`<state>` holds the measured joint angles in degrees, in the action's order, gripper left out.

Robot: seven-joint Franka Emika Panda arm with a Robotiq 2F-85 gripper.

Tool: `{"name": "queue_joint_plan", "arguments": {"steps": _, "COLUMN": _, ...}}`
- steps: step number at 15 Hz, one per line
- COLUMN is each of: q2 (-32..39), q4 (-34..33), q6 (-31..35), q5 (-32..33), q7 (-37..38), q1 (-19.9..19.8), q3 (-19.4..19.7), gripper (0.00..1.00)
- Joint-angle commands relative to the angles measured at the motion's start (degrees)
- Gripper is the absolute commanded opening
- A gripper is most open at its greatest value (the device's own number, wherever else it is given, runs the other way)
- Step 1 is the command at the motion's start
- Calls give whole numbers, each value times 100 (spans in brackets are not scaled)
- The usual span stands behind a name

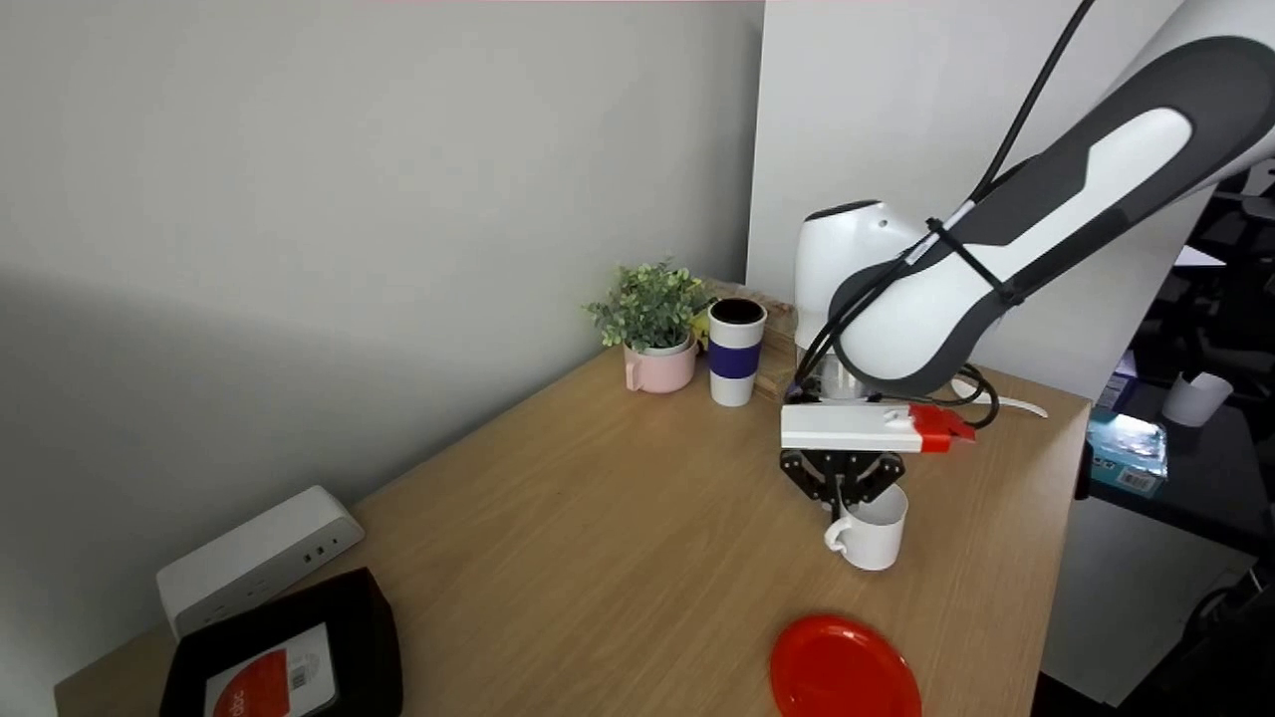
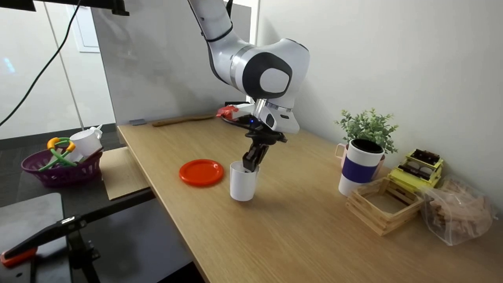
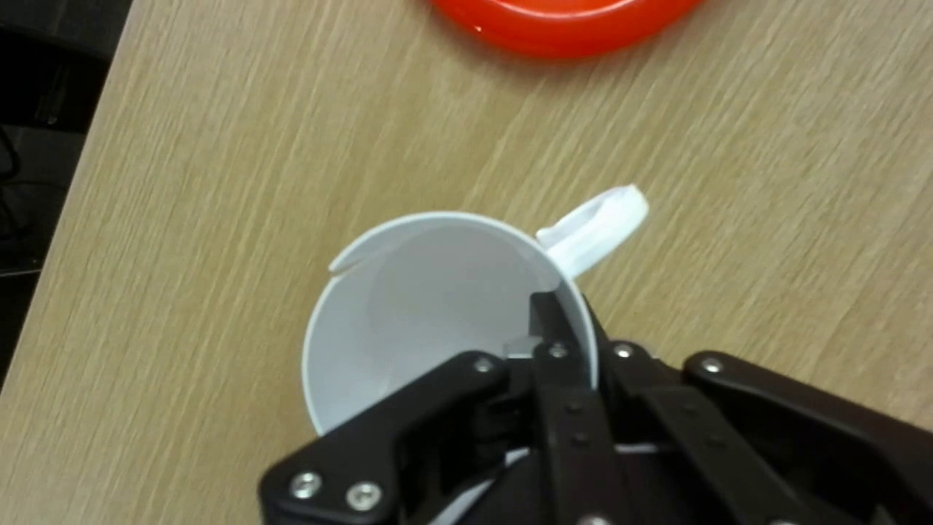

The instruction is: Put the white cup on the orange plate

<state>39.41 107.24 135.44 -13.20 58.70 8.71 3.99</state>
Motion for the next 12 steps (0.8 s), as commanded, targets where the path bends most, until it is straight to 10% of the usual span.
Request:
{"name": "queue_joint_plan", "arguments": {"steps": 1, "q2": -526, "q4": 648, "q6": 369, "q5": 169, "q7": 284, "q1": 138, "q3": 103, "gripper": 1}}
{"name": "queue_joint_plan", "arguments": {"steps": 12, "q2": -1197, "q4": 1333, "q6": 540, "q5": 718, "q7": 451, "q1": 199, "q3": 23, "gripper": 1}}
